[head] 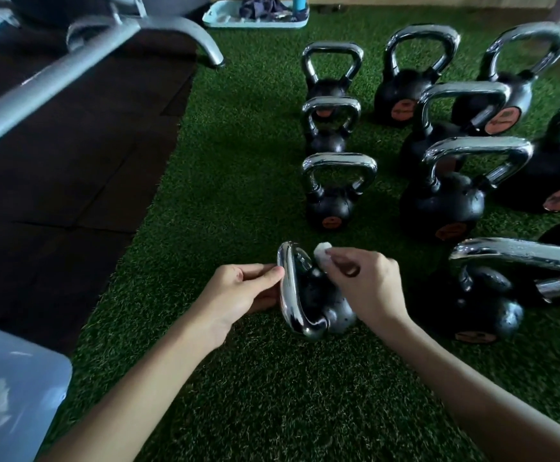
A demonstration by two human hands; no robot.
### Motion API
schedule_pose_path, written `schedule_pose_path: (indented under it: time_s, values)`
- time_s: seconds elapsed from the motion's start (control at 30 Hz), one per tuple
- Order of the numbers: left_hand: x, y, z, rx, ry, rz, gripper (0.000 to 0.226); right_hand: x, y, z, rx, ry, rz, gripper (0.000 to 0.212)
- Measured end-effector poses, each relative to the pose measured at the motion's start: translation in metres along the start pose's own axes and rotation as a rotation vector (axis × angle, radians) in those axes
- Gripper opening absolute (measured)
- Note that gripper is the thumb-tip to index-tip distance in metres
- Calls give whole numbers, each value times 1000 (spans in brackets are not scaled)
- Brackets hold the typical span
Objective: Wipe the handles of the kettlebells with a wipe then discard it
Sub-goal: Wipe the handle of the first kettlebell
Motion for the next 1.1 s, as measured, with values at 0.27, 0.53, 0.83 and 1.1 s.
schedule_pose_path:
  time_s: [0.27,0.53,0.83,1.1]
  values:
    - [-11,-4,-7,121,-81,-76,30,28,-19,-6,-7,-62,71,23]
    - [9,7,-21,205,-241,161,34,34,-18,-12,33,-144,77,12]
    - [11,9,-28,283,-315,161,35,44,-18,6,20,-348,258,30]
    - [5,6,-27,302,-321,120,39,38,-20,27,-57,-388,271,19]
Point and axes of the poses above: each hand's wrist, its own y-axis away from the middle knuckle, its own x-axis out of the palm, z = x × y, the point moved 10 cm from there along -y, towards the middle knuckle, and after that the axes turned 5 degrees about y, right-handed, at the moved point
